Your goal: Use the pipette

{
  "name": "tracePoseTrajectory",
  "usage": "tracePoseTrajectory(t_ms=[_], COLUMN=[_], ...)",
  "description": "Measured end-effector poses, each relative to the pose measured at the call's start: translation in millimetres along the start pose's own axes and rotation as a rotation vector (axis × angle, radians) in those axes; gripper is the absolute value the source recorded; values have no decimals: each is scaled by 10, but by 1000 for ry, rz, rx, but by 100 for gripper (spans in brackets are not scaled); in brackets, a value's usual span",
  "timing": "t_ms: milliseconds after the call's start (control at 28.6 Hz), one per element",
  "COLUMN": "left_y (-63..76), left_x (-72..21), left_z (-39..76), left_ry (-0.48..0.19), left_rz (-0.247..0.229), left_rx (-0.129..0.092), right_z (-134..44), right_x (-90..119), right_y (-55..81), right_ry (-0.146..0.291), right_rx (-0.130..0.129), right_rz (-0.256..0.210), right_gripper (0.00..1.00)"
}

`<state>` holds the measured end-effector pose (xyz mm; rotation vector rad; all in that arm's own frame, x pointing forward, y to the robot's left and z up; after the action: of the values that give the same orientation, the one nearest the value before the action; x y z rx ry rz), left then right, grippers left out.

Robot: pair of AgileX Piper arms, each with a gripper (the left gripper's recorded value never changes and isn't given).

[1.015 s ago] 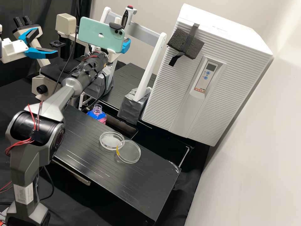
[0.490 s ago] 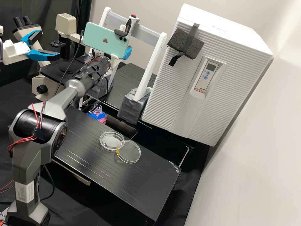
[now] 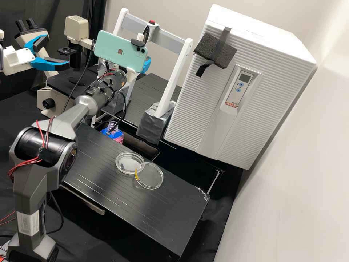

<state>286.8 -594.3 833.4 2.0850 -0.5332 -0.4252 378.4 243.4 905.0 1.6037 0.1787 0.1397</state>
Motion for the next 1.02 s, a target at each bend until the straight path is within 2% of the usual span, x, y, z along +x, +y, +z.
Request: tracePoseTrajectory(t_ms=[420, 455, 525, 665, 840, 1015], left_y=[0, 0, 0, 0, 0, 0], left_x=[0, 0, 0, 0, 0, 0], left_z=[0, 0, 0, 0, 0, 0], left_ry=[0, 0, 0, 0, 0, 0], left_rz=[0, 0, 0, 0, 0, 0], left_rx=[0, 0, 0, 0, 0, 0], right_z=[-7, -10, -14, -21, -40, -50], right_x=[0, -1, -1, -3, -6, -8], right_y=[4, 1, -3, -9, -31, -38], right_ry=[2, 2, 3, -1, 0, 5], right_rx=[3, 5, 4, -18, -34, -36], right_rz=[6, 5, 4, 9, 6, 12], right_gripper=[0, 100, 100, 100, 100, 100])
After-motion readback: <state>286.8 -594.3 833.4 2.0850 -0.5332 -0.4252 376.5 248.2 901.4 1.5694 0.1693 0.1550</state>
